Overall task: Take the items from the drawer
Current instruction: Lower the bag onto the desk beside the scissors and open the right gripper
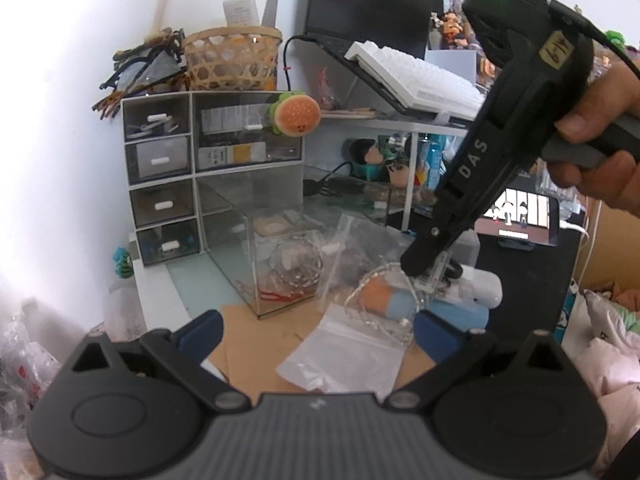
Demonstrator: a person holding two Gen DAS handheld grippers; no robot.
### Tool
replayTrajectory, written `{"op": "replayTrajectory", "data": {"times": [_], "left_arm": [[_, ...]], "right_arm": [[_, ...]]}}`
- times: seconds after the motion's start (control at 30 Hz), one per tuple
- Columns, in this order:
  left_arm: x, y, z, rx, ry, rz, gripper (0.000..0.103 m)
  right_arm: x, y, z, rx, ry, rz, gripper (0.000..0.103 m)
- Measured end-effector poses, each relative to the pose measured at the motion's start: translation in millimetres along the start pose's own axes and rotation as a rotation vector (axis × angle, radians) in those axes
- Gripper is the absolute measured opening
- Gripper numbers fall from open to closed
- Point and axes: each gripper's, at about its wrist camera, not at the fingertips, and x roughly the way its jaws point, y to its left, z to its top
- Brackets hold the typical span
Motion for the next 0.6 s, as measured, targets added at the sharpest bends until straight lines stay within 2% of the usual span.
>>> {"op": "replayTrajectory", "data": {"times": [0.6], "left_arm": [[-4.5,-1.3,1.0,-0.002,-0.01,0.0,0.103]], "right_arm": [[-27.4,3.7,-2.9,-0.016,-0.023,-0.058,0.008]]}}
